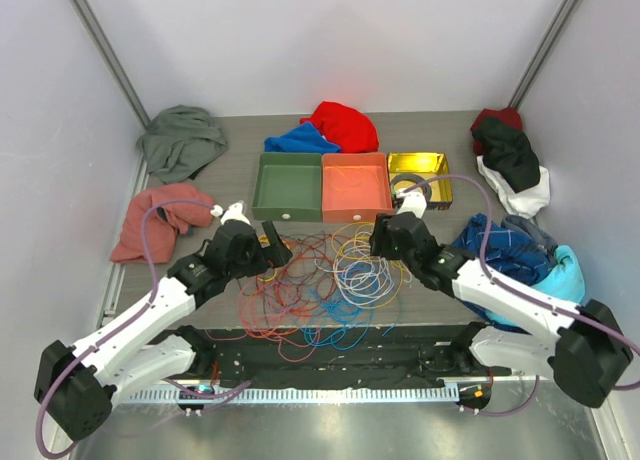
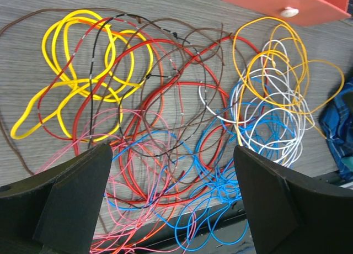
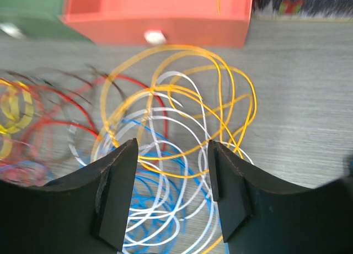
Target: Untangle the cables
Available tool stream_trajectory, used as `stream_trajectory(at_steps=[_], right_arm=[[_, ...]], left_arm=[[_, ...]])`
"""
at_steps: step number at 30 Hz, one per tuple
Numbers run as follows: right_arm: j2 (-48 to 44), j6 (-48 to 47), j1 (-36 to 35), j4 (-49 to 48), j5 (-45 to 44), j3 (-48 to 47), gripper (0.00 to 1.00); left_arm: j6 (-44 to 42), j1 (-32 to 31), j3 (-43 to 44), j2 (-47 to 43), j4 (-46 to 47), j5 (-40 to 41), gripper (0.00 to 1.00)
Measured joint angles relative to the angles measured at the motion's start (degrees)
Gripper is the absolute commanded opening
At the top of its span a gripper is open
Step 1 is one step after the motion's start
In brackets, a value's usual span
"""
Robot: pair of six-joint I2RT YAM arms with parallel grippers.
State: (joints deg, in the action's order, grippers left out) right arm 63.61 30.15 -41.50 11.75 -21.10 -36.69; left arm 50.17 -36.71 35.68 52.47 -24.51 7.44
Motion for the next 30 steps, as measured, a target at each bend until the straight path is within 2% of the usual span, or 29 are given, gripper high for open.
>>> stream_trajectory(at_steps=[4,9,14,22,25,26,28,29,30], right_arm=[[-4.6,3.0,0.0,0.1,-1.5,0.0,0.75],[-7.6,7.6,0.0,1.3,-2.6,1.4,0.85],[-10.6,11.5,0.0,1.7,-2.9,6.2,0.86],[-5.7,14.1,1.1,-1.2,-2.8,7.3,0.81],[-2.9,14.7,2.9,-4.2,-2.0,8.1,0.67],[-1.9,14.9,3.6,-5.0,-1.6,8.4,0.55],[0.0,15.1,5.2,-6.9,-0.7,9.0,0.44],[1.2,15.3,5.9,-7.7,-0.2,9.0,0.31],[2.3,15.4,6.3,-8.5,0.2,9.0,0.23]], left_arm=[[0.3,-0.1,0.0,-0.2,0.7,-0.1,0.97],[0.3,-0.1,0.0,-1.1,0.8,-0.2,0.97],[0.4,-0.1,0.0,-2.2,1.2,-0.2,0.97],[0.4,-0.3,0.0,-2.3,1.1,-0.6,0.98],[0.4,-0.3,0.0,-2.4,1.1,-0.6,0.97],[0.4,-0.3,0.0,-2.4,1.1,-0.6,0.97],[0.4,-0.3,0.0,-2.4,1.1,-0.6,0.97],[0.4,-0.3,0.0,-2.4,1.1,-0.6,0.97],[0.4,-0.3,0.0,-2.4,1.1,-0.6,0.97]])
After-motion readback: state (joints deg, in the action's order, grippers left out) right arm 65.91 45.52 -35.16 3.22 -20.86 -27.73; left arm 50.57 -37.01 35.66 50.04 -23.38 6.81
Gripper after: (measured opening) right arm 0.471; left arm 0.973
